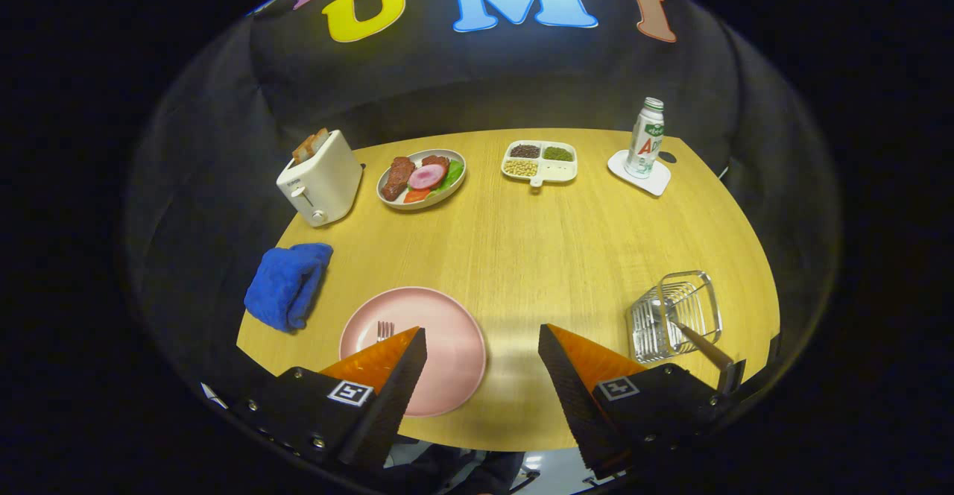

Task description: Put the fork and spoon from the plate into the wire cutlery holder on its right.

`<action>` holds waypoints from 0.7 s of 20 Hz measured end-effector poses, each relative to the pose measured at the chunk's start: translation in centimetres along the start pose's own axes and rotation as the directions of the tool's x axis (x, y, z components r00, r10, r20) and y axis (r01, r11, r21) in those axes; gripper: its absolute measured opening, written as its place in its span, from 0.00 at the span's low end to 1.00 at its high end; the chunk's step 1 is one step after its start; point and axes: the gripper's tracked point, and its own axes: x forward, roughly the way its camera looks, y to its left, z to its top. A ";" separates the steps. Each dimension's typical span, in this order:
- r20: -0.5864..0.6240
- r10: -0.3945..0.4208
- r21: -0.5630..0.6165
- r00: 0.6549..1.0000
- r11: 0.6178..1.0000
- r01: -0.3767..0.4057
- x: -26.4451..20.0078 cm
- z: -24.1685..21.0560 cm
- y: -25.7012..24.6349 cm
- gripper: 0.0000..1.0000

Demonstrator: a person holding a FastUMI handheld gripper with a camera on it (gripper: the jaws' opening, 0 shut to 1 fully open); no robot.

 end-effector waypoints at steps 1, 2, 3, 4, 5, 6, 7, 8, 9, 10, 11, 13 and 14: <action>-0.011 0.009 -0.009 1.000 1.000 -0.009 0.5 -0.4 1.0 0.94; -0.025 0.016 -0.019 1.000 1.000 -0.017 1.0 -0.9 2.0 0.94; -0.039 0.022 -0.029 0.999 0.999 -0.024 1.5 -1.3 3.0 0.94; -0.054 0.028 -0.037 0.998 0.999 -0.030 2.1 -1.9 3.9 0.94; -0.068 0.033 -0.043 0.997 0.998 -0.036 2.5 -2.5 4.7 0.94; -0.083 0.040 -0.048 0.996 0.998 -0.044 3.0 -3.1 5.6 0.94; -0.100 0.045 -0.054 0.994 0.997 -0.051 3.5 -3.7 6.5 0.94; -0.117 0.048 -0.060 0.992 0.997 -0.056 4.0 -4.4 7.3 0.94; -0.133 0.049 -0.067 0.990 0.996 -0.058 4.5 -5.1 7.9 0.94; -0.150 0.049 -0.074 0.988 0.995 -0.060 4.9 -5.8 8.5 0.94; -0.163 0.049 -0.080 0.985 0.995 -0.063 5.3 -6.4 9.1 0.94; -0.188 0.037 -0.096 0.981 0.994 -0.056 6.3 -7.5 9.8 0.92; -0.199 0.025 -0.106 0.980 0.993 -0.047 6.7 -8.0 9.8 0.92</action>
